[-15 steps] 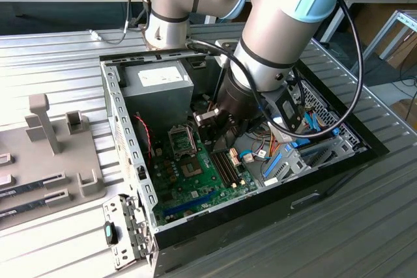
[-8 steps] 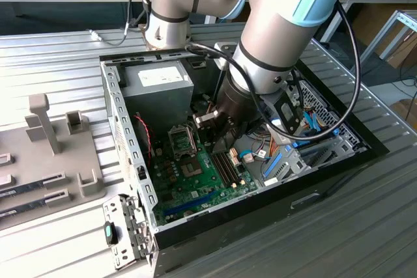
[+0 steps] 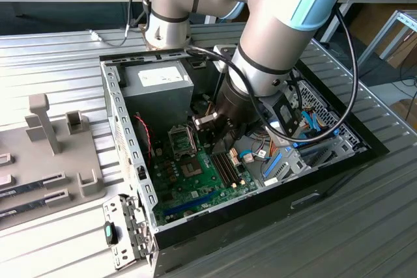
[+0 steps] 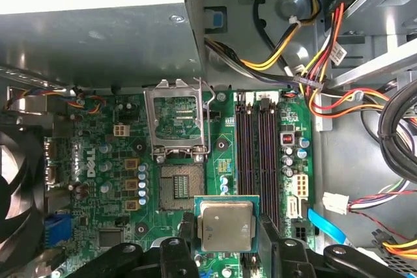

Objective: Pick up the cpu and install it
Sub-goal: 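Place the cpu into insertion slot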

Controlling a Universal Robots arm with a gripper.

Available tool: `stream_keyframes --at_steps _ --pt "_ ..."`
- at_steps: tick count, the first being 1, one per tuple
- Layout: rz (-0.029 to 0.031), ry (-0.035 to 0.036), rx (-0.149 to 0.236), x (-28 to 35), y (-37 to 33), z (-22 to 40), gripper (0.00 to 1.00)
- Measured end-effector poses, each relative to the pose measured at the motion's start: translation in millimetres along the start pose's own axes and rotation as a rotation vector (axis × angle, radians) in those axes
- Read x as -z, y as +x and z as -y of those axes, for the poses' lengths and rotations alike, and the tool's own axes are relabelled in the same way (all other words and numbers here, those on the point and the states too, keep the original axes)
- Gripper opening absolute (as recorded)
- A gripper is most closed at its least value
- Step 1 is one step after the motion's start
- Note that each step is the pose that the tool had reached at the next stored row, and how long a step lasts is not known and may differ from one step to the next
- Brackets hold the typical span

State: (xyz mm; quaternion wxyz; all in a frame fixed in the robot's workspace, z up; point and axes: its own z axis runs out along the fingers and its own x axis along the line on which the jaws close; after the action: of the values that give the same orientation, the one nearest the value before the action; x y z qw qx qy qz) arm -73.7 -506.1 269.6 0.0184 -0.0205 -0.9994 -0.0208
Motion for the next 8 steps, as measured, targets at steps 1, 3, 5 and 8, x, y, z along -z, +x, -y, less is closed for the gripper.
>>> stream_keyframes --at_steps 1,3,5,8 --pt "0.0000 0.0000 0.000 -0.5 0.0 0.0 0.47" --pt "0.0000 0.0000 0.000 -1.6 -0.1 0.1 0.47" --pt "0.0000 0.0000 0.000 -3.0 -0.1 0.1 0.47" --pt "0.0000 0.0001 0.000 -4.6 -0.2 0.2 0.47"
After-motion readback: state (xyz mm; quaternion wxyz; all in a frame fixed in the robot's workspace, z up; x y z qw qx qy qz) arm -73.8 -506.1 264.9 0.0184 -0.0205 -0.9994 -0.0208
